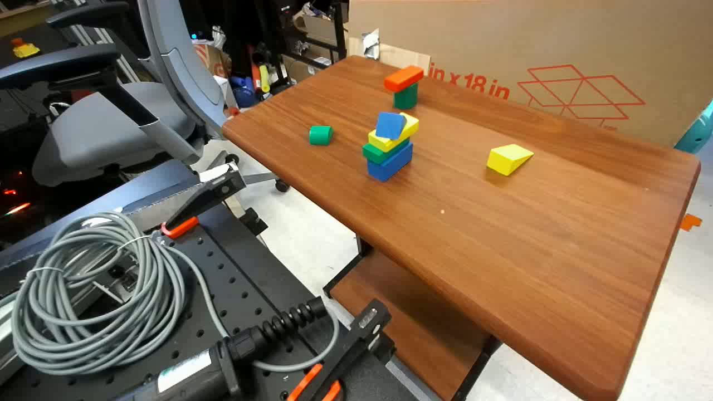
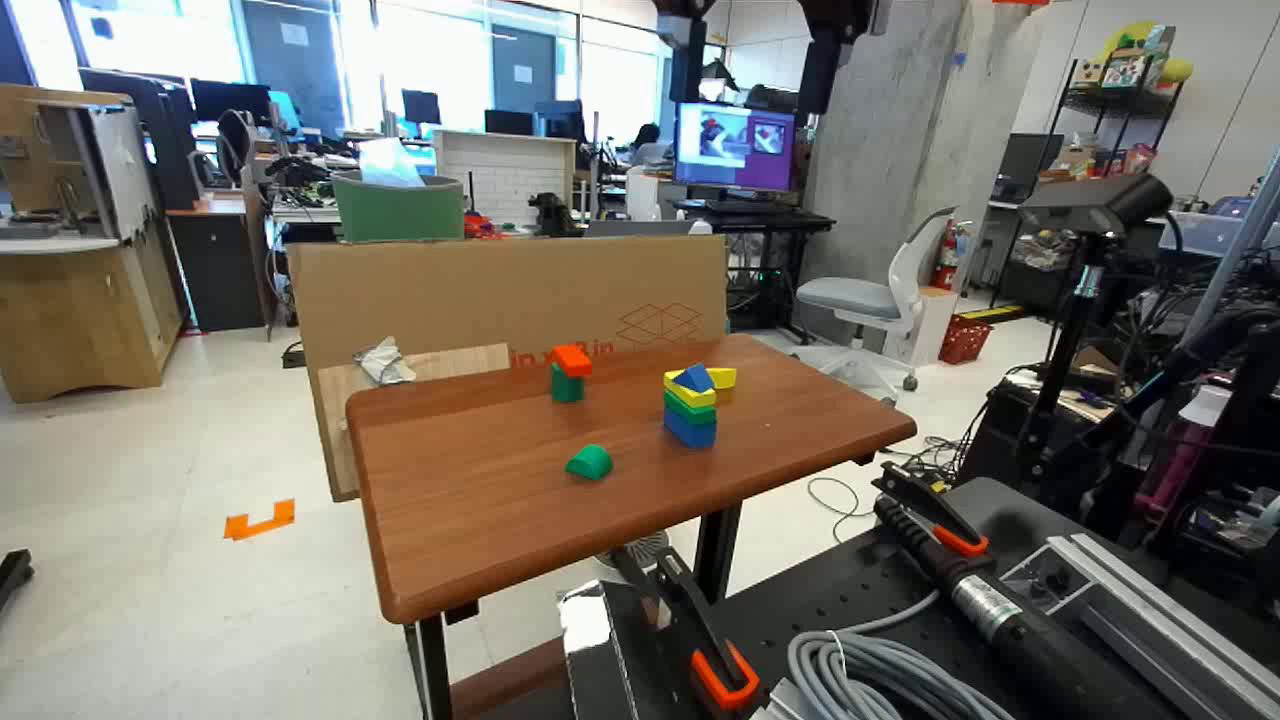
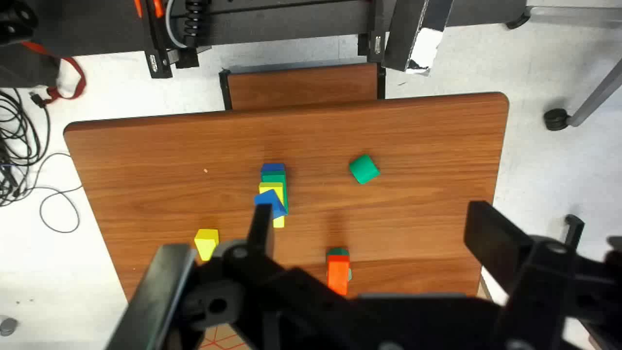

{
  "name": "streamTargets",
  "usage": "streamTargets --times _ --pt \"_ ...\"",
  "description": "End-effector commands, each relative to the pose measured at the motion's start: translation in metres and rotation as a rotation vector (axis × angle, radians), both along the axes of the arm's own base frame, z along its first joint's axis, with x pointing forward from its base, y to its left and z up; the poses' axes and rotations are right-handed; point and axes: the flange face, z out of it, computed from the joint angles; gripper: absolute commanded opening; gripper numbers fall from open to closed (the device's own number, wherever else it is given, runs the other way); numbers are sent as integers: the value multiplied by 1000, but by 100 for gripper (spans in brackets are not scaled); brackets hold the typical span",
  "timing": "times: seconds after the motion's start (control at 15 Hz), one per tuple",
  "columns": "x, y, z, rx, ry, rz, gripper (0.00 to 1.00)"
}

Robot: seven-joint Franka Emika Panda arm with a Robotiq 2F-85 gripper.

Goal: Put the green block on the table on top of the orange block

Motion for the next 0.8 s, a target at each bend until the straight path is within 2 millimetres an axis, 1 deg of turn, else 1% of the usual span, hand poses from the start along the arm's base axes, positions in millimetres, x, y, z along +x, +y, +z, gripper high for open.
streamTargets --times 0.0,0.67,0.73 --pt "0 0 1 0 1 0 100" --pt "0 0 1 0 1 0 100" --pt "3 1 -4 -5 -1 6 100"
